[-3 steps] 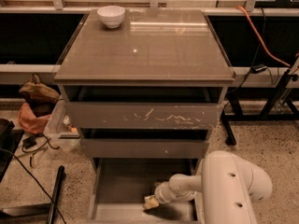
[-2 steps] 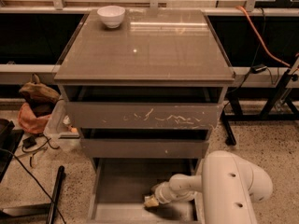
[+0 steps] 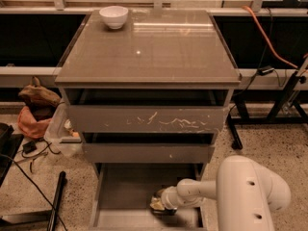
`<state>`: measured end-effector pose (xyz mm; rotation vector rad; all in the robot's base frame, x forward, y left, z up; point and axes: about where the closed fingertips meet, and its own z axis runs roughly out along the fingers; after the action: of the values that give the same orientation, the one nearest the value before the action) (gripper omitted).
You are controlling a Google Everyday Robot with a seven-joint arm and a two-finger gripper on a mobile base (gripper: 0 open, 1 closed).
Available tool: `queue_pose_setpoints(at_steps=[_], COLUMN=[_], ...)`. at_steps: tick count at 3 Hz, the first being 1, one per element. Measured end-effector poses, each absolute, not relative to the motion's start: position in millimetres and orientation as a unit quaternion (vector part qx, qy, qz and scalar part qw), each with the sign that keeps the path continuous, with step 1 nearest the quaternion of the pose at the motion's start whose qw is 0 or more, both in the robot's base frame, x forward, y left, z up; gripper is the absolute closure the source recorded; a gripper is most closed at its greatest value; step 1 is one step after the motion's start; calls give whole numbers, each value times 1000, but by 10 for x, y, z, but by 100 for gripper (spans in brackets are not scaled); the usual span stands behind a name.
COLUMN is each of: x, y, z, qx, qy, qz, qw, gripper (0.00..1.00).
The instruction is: Pick redbull can from bottom drawer and place on counter
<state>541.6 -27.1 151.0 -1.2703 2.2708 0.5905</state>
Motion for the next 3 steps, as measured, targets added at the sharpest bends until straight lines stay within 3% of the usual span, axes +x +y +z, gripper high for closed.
queue_pose_setpoints(at_steps=[2,3], x=[5439,5455], y=[-373,-373], z=[2952,3732], qx=[-463,-455], qy=[804,799], qz=[193,145], qw=[319,366], gripper=[100,100])
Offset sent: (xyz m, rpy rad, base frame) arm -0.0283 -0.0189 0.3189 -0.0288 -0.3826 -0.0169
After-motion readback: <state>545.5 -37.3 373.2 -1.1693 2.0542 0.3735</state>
